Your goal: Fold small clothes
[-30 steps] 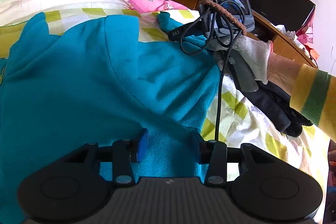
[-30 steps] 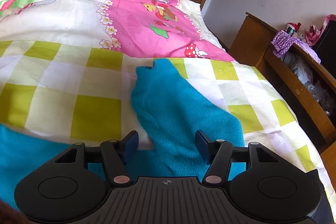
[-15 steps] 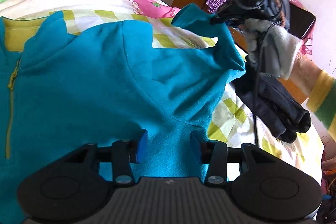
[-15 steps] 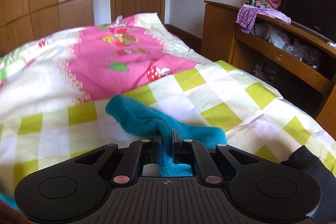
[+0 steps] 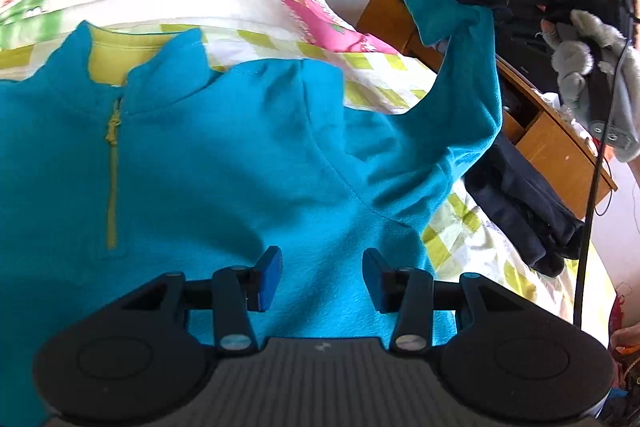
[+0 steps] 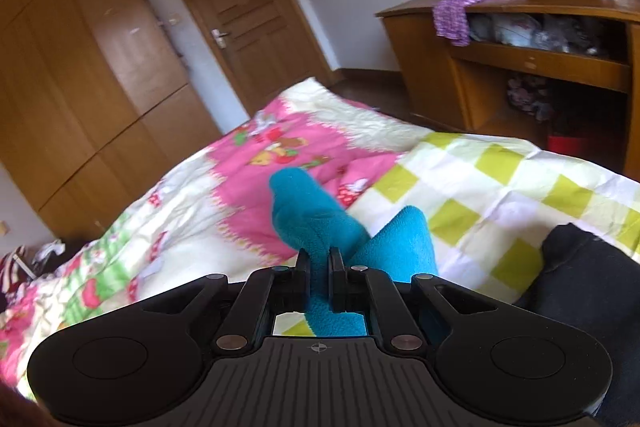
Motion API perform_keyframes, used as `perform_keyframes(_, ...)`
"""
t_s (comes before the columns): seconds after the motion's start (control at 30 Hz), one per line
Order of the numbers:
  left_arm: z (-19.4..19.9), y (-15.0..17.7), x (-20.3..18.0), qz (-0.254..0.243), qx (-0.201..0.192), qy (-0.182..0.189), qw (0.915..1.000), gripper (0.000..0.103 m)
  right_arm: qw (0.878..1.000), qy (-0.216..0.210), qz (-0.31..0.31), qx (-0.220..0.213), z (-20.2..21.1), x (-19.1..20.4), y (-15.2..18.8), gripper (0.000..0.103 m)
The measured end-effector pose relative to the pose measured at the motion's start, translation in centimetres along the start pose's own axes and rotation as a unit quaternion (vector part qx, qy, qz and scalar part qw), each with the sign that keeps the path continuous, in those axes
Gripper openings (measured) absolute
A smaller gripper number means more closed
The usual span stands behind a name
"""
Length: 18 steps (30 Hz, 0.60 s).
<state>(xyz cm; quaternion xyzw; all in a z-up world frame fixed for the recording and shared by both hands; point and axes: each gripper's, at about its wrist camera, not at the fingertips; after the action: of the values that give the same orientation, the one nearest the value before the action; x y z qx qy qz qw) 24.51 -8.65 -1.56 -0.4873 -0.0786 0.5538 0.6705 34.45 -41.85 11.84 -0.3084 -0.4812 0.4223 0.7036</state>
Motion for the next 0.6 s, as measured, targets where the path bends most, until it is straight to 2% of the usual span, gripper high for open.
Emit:
perform_keyframes(0.07, 1.3, 0.3, 1.5, 0.013, -0.006, -0.016, 0.9998, 0.056, 0.998, -0.064, 0.026, 0.010, 0.9, 4.5, 1.5, 0.007)
perform_keyframes(0.13, 3.0, 0.8, 3.3, 0.023, -0.013, -0.034, 0.9990, 0.057, 0.990, -0.114, 0.082, 0.015, 2.1, 8.8, 4.1, 0.007)
perform_keyframes(0.2, 4.9, 1.4, 5.2, 0.034, -0.021, -0.059, 0.9975, 0.057, 0.976, -0.168, 0.130, 0.043, 3.3, 12.4, 8.3, 0.007)
perform_keyframes(0.27, 6.7, 2.1, 7.0, 0.047, -0.030, -0.082, 0.9950, 0.057, 0.958, -0.199, 0.186, 0.085, 4.1, 15.0, 13.9, 0.007)
perform_keyframes(0.33, 8.1, 2.8, 8.6, 0.062, -0.037, -0.102, 0.9922, 0.057, 0.938, -0.217, 0.225, 0.151, 4.2, 16.2, 20.3, 0.007)
perform_keyframes(0.4, 9.1, 3.6, 9.8, 0.081, -0.042, -0.112, 0.9896, 0.057, 0.922, -0.202, 0.268, 0.194, 3.6, 16.6, 26.1, 0.008)
perform_keyframes(0.43, 9.5, 3.8, 10.2, 0.091, -0.045, -0.111, 0.9886, 0.057, 0.918, -0.192, 0.278, 0.205, 3.4, 16.7, 28.1, 0.008)
perform_keyframes(0.47, 9.9, 4.1, 10.7, 0.100, -0.051, -0.108, 0.9878, 0.057, 0.917, -0.189, 0.297, 0.190, 3.6, 16.8, 29.2, 0.008)
perform_keyframes(0.5, 10.3, 4.3, 11.1, 0.108, -0.058, -0.105, 0.9870, 0.057, 0.909, -0.190, 0.330, 0.170, 4.4, 17.5, 29.7, 0.008)
perform_keyframes(0.6, 10.7, 4.3, 12.1, 0.124, -0.069, -0.091, 0.9857, 0.057, 0.895, -0.187, 0.377, 0.147, 5.6, 19.1, 29.5, 0.013)
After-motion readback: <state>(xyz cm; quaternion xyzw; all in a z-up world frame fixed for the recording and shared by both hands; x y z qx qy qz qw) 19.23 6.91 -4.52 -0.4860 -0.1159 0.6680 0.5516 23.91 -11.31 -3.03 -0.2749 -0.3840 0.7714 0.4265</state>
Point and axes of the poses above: each gripper's, at about its wrist camera, not at the fingertips, and z roughly against the way its jaws point, x to its left, y to its underside, and after that the axes turned 10 degrees about -x, right-handed
